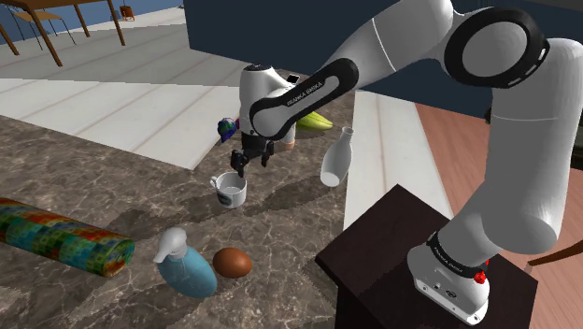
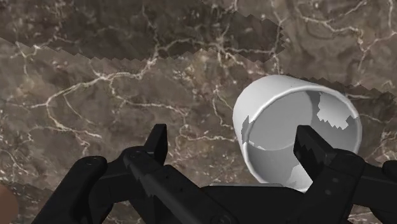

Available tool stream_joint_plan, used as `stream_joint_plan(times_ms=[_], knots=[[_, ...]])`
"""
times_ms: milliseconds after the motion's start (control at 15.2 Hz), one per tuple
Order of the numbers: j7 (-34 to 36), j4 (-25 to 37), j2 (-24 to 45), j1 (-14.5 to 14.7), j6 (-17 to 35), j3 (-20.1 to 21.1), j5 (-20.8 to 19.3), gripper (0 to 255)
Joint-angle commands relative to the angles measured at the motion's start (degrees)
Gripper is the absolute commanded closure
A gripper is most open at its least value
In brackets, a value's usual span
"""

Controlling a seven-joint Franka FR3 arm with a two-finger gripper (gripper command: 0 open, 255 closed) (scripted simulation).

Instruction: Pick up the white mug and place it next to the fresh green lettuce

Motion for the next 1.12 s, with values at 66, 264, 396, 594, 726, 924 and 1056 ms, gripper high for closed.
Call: stream_joint_plan(times_ms=[66, 264, 396, 594, 726, 924, 1056], knots=[[1.8, 7.2, 7.0, 2.0, -0.1, -0.8, -1.1, 0], [2.0, 7.6, 8.4, 2.3, 0.9, -1.1, -1.4, 0], [2.1, 7.6, 9.5, 2.5, 1.9, -1.3, -1.6, 0], [2.4, 7.9, 11.5, 2.9, 3.6, -1.7, -2.1, 0], [2.4, 7.9, 11.5, 2.9, 3.6, -1.7, -2.1, 0], [2.4, 7.9, 11.5, 2.9, 3.6, -1.7, -2.1, 0], [2.4, 7.9, 11.5, 2.9, 3.6, -1.7, -2.1, 0]])
